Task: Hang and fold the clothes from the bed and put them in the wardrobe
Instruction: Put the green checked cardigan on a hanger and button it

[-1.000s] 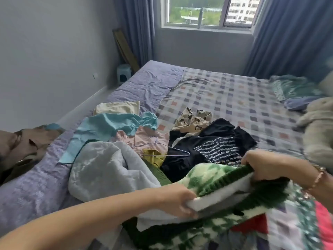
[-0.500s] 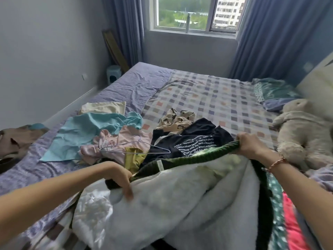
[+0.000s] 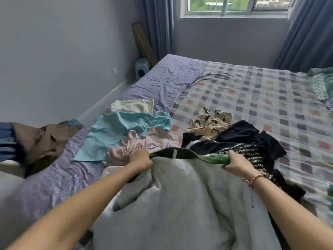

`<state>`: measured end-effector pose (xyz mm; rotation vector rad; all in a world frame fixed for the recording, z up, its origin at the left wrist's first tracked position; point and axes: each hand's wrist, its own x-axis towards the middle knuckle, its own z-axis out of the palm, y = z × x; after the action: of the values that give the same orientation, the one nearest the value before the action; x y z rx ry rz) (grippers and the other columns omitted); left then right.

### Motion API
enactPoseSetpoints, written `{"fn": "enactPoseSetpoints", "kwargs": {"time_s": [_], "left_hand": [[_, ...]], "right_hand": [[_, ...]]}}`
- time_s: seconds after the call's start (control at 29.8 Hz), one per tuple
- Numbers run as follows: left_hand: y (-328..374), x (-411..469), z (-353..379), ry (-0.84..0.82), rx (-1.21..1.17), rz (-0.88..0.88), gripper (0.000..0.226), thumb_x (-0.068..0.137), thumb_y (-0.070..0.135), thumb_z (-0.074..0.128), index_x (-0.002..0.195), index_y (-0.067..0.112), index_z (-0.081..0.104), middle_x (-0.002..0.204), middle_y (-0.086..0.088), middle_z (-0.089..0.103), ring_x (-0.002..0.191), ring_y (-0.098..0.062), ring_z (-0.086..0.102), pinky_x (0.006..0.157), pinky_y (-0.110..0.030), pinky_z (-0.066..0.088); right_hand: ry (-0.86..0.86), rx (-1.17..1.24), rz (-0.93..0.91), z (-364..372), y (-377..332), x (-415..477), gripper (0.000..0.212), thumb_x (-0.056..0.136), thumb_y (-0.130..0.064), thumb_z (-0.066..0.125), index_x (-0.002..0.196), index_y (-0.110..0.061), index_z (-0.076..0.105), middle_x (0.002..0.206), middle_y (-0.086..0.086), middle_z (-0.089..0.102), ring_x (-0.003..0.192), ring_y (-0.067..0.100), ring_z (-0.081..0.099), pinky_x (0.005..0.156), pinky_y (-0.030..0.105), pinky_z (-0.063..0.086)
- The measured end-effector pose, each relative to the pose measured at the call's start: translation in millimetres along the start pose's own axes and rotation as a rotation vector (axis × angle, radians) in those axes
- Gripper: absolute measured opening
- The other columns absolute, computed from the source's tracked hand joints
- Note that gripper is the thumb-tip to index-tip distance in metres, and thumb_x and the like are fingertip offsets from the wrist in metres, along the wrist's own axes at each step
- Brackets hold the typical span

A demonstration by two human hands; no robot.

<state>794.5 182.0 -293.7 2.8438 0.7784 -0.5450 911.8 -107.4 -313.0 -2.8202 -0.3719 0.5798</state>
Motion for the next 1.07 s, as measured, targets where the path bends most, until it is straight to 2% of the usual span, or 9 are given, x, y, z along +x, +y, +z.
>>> {"fn": "enactPoseSetpoints", "kwargs": {"time_s": [0.1, 0.24, 0.3, 0.4, 0.54, 0.6, 0.71, 0.87, 1.07], "left_hand": [[-4, 22, 53, -0.028, -0.087, -0.02, 0.03, 0.083, 0.025, 0.053, 0.112, 0.016, 0.058, 0.114, -0.009, 0.062, 0.107, -0.029, 0.059, 0.083, -0.033, 0.046], [-27, 64, 106, -0.265, -0.215, 0.009, 0.042, 0.081, 0.043, 0.06, 0.11, 0.014, 0.055, 0.115, -0.008, 0.06, 0.108, -0.027, 0.056, 0.083, -0.031, 0.046], [-37, 78, 116, -0.348, -0.319, 0.032, 0.041, 0.078, 0.05, 0.063, 0.099, 0.015, 0.056, 0.102, -0.004, 0.061, 0.102, -0.023, 0.057, 0.077, -0.028, 0.043], [-56, 106, 127, -0.561, -0.555, 0.071, 0.044, 0.064, 0.061, 0.07, 0.074, 0.022, 0.054, 0.073, 0.007, 0.057, 0.074, -0.009, 0.056, 0.06, -0.019, 0.039], [-72, 118, 111, -0.898, -0.504, 0.268, 0.043, 0.066, 0.052, 0.075, 0.085, 0.015, 0.061, 0.077, 0.011, 0.056, 0.078, -0.006, 0.053, 0.07, -0.019, 0.043], [-73, 131, 110, -0.901, -0.522, 0.326, 0.041, 0.072, 0.043, 0.071, 0.09, 0.007, 0.063, 0.083, 0.005, 0.056, 0.082, -0.008, 0.053, 0.075, -0.025, 0.043], [-67, 149, 106, -0.793, -0.599, 0.303, 0.019, 0.081, 0.036, 0.061, 0.087, 0.018, 0.06, 0.089, 0.003, 0.06, 0.086, -0.01, 0.056, 0.081, -0.027, 0.046], [-76, 161, 112, -0.488, -0.643, 0.215, 0.018, 0.095, 0.025, 0.049, 0.099, 0.014, 0.062, 0.104, 0.001, 0.065, 0.094, -0.014, 0.058, 0.078, -0.025, 0.044], [-84, 141, 109, -0.346, -0.774, 0.05, 0.032, 0.097, 0.019, 0.049, 0.065, 0.02, 0.045, 0.063, 0.005, 0.048, 0.058, -0.007, 0.044, 0.052, -0.02, 0.031]], "right_hand": [[-0.152, 0.014, -0.059, 33, -25, 11, 0.036, 0.081, -0.027, 0.066, 0.114, -0.012, 0.057, 0.115, 0.008, 0.063, 0.107, 0.024, 0.058, 0.081, 0.027, 0.043], [-0.371, 0.076, -0.052, 64, -61, 69, 0.043, 0.077, -0.041, 0.07, 0.104, -0.007, 0.064, 0.093, 0.003, 0.063, 0.085, 0.015, 0.057, 0.069, 0.024, 0.041], [-0.333, 0.21, -0.018, 80, -84, 106, 0.034, 0.084, -0.036, 0.066, 0.101, -0.006, 0.065, 0.095, 0.005, 0.066, 0.083, 0.016, 0.058, 0.072, 0.025, 0.043], [-0.215, 0.197, -0.021, 126, -122, 174, 0.031, 0.092, -0.028, 0.053, 0.115, -0.008, 0.057, 0.116, 0.013, 0.063, 0.104, 0.028, 0.058, 0.085, 0.033, 0.044], [-0.194, 0.132, -0.127, 169, -163, 219, 0.052, 0.093, -0.033, 0.05, 0.138, -0.01, 0.037, 0.135, 0.012, 0.05, 0.121, 0.031, 0.049, 0.097, 0.039, 0.041], [-0.203, 0.092, -0.129, 185, -175, 241, 0.055, 0.092, -0.042, 0.048, 0.137, -0.012, 0.037, 0.134, 0.01, 0.052, 0.119, 0.03, 0.05, 0.096, 0.039, 0.041], [-0.225, -0.001, -0.041, 202, -183, 261, 0.057, 0.089, -0.058, 0.043, 0.125, -0.015, 0.048, 0.122, 0.008, 0.058, 0.111, 0.028, 0.054, 0.093, 0.04, 0.041], [-0.249, 0.409, 0.033, 187, -194, 261, 0.051, 0.088, -0.057, 0.048, 0.064, -0.013, 0.055, 0.066, 0.003, 0.056, 0.06, 0.016, 0.048, 0.065, 0.033, 0.041], [-0.131, 0.522, -0.162, 102, -204, 214, 0.023, 0.093, -0.016, 0.046, 0.083, -0.005, 0.064, 0.056, -0.001, 0.056, 0.044, 0.007, 0.048, 0.056, 0.03, 0.045]]}}
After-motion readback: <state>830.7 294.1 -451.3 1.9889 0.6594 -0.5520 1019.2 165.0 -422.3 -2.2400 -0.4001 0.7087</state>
